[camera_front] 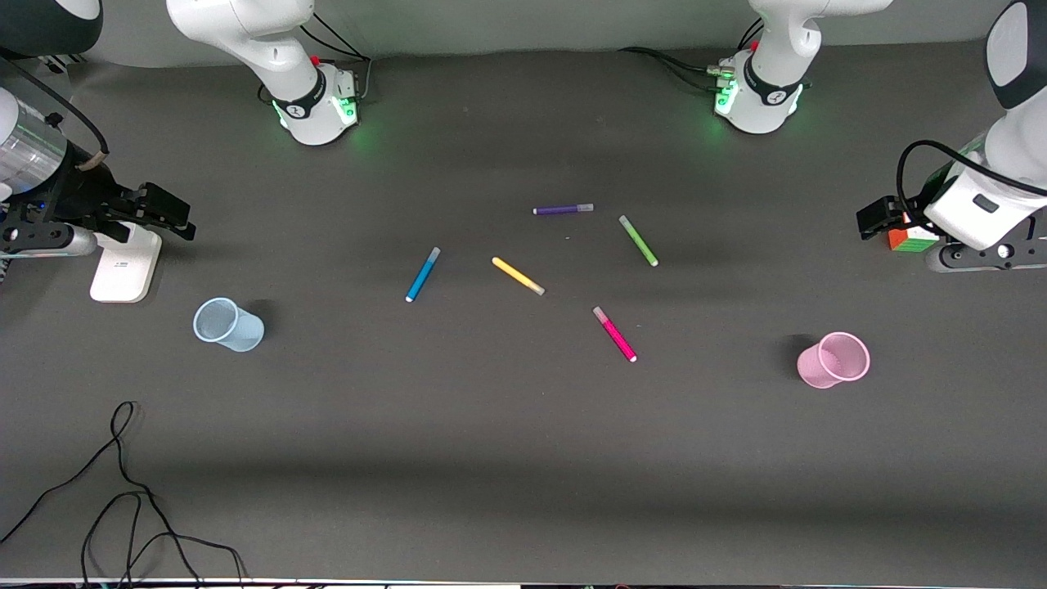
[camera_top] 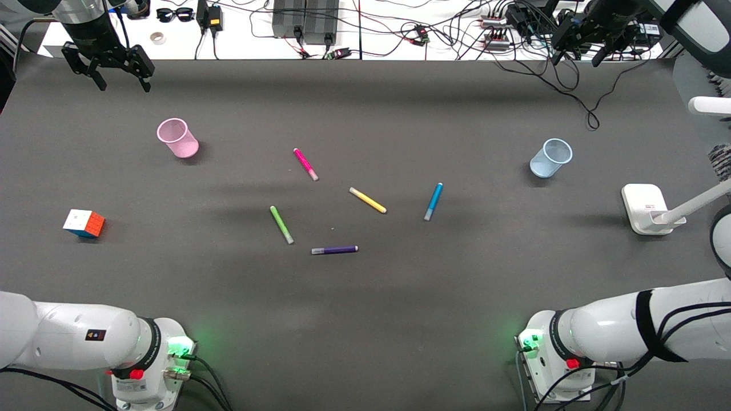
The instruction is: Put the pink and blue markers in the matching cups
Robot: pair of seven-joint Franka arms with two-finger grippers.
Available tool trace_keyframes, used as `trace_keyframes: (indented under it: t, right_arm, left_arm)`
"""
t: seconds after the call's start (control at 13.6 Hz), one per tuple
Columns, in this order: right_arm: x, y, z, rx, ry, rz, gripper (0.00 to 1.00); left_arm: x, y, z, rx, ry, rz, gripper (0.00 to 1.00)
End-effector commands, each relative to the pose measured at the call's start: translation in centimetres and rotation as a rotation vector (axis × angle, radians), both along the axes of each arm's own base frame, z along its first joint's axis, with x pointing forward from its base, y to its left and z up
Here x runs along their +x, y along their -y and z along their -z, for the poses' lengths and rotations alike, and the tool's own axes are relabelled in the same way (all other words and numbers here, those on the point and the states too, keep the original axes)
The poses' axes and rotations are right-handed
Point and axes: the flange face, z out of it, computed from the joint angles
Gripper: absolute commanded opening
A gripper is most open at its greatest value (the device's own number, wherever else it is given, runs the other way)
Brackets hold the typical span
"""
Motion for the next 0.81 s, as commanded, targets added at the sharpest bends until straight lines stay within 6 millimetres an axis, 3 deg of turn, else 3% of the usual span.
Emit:
trace_keyframes:
  t: [0.0, 0.3, 0.44, 0.59, 0.74]
  right_arm:
    - [0.3, 0.0, -0.1, -0.023, 0.011, -0.009, 1.00]
    - [0.6, -0.2, 0.5, -0.025, -0.004, -0.014, 1.00]
    - [0.7, -1.5, 1.7, -0.024, -0.037, -0.031, 1.00]
    - [1.5, -2.2, 4.6, -0.008, -0.112, -0.041, 1.00]
    - [2.9, -3.3, 8.5, 0.050, -0.191, -0.029, 1.00]
  left_arm:
    - [0.1, 0.0, -0.3, 0.010, -0.012, 0.016, 1.00]
    - [0.1, 0.2, -0.2, 0.010, -0.015, 0.019, 1.00]
    - [0.3, 0.2, 0.3, 0.010, -0.026, 0.014, 1.00]
    - [0.7, 0.6, 1.4, 0.008, -0.043, 0.007, 1.00]
    - [1.2, 2.3, 2.8, 0.007, -0.063, 0.030, 1.00]
